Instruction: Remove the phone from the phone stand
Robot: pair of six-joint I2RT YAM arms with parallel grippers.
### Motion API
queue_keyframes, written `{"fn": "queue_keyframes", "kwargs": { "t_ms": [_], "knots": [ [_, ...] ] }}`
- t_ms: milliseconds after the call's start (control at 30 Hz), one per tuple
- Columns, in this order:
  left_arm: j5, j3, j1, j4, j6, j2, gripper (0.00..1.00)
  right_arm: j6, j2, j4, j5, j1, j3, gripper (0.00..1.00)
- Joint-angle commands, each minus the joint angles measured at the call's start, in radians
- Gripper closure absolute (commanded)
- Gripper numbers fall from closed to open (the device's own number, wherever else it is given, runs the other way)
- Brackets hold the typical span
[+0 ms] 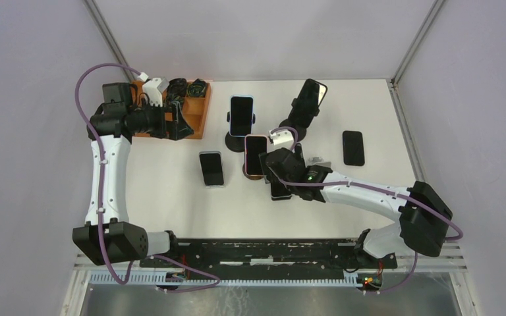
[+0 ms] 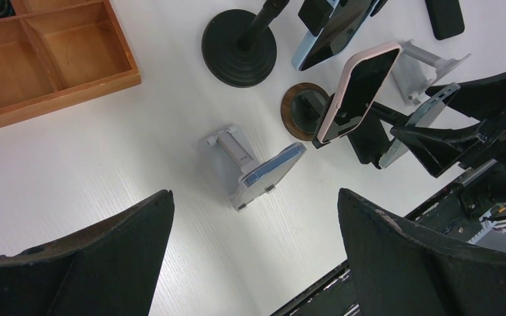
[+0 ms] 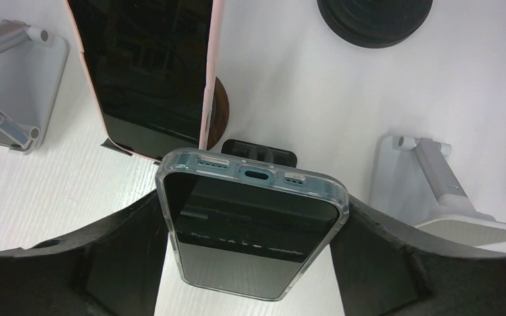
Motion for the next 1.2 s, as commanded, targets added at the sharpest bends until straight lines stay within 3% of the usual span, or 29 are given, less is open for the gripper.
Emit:
{"fn": "queue_keyframes", "kwargs": {
  "t_ms": [0, 200, 333, 600, 733, 1000, 1167],
  "knots": [
    [0.034, 0.046, 0.0, -0.007, 0.036, -0.027, 0.0, 0.001, -0.032, 0.006, 0.02, 0.001, 0.021, 0.24],
    [0.037, 0.048, 0.0, -0.006, 0.035, -0.021, 0.0, -0.043, -0.118, -0.022, 0.016, 0.002, 0.082, 0.43],
    [0.037, 0.048, -0.001, -0.008, 0.033, -0.018, 0.0, -0.052, -0.164, -0.04, 0.003, 0.002, 0.119, 0.47],
    [0.028, 0.076, -0.001, -0.034, 0.054, -0.004, 0.0, -0.082, -0.19, -0.175, 0.025, -0.029, 0.265, 0.67],
    [0.023, 0.083, 0.0, -0.034, 0.047, 0.007, 0.0, -0.096, -0.195, -0.257, -0.047, -0.16, 0.341, 0.77],
    [0.031, 0.088, -0.001, -0.033, 0.057, -0.002, 0.0, -0.173, -0.281, -0.385, -0.117, -0.466, 0.392, 0.78],
    [0.035, 0.085, 0.0, -0.034, 0.061, -0.004, 0.0, -0.218, -0.271, -0.376, -0.229, -0.723, 0.311, 0.8]
  ]
}}
